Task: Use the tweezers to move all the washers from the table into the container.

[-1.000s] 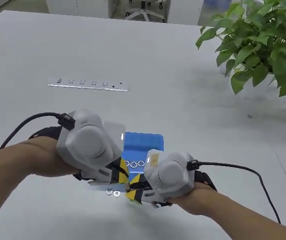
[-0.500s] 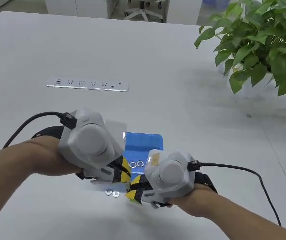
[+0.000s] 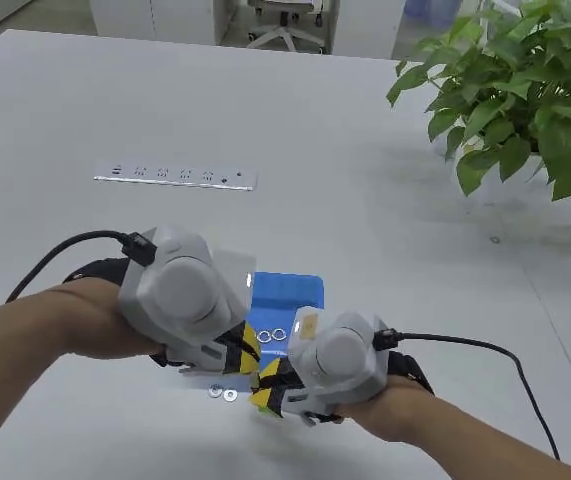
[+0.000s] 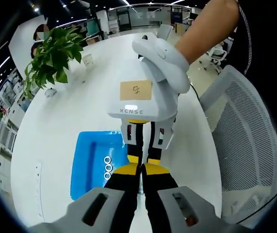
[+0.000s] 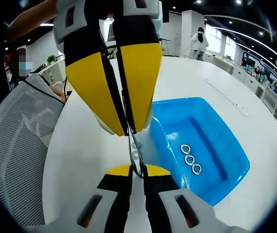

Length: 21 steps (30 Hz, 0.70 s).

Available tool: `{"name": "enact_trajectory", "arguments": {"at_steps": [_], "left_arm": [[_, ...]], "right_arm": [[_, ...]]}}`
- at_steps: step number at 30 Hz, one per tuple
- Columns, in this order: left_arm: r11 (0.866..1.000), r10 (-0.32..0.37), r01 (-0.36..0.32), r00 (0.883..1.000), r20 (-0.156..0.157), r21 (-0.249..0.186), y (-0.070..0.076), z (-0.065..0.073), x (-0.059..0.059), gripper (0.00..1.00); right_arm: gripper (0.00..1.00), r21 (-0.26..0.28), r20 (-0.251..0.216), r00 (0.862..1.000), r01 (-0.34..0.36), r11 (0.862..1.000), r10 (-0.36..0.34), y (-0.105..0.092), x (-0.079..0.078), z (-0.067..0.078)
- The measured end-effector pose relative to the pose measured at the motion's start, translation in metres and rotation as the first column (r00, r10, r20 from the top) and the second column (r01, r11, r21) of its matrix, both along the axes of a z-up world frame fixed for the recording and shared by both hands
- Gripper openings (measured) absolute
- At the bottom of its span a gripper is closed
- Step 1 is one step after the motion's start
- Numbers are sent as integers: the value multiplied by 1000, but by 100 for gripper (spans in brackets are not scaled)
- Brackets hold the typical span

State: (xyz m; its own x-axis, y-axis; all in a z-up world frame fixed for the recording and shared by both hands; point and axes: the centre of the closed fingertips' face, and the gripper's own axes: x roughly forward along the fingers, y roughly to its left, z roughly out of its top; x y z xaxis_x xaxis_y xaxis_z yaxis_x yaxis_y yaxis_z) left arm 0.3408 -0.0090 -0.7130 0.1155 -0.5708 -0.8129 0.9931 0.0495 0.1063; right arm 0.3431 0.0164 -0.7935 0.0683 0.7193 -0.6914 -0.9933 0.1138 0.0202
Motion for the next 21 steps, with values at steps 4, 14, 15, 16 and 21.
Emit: {"name": "enact_trajectory", "arguments": {"at_steps": [4, 14, 15, 16, 21], "left_arm": [[1000, -1, 1, 1000, 0, -1, 0, 3, -1, 5], [1000, -1, 1, 1000, 4, -1, 0, 15, -6, 5], [1000, 0, 0, 1000, 4, -1, 0, 15, -6, 5], [1000, 0, 0, 1000, 6, -1, 0, 17, -7, 5], [1000, -2, 2, 1000, 9, -1, 1, 23, -8, 5]], "right_arm": [[10, 3, 3, 1000, 0, 1000, 0, 0, -2, 4], [10, 18, 13, 1000, -2, 1000, 1, 0, -5, 15], [10, 21, 13, 1000, -1, 1000, 1, -1, -5, 16], [10, 25, 14, 1000, 1, 1000, -1, -1, -5, 17], [10, 29, 24, 1000, -5, 1000, 5, 1, -7, 24]]}}
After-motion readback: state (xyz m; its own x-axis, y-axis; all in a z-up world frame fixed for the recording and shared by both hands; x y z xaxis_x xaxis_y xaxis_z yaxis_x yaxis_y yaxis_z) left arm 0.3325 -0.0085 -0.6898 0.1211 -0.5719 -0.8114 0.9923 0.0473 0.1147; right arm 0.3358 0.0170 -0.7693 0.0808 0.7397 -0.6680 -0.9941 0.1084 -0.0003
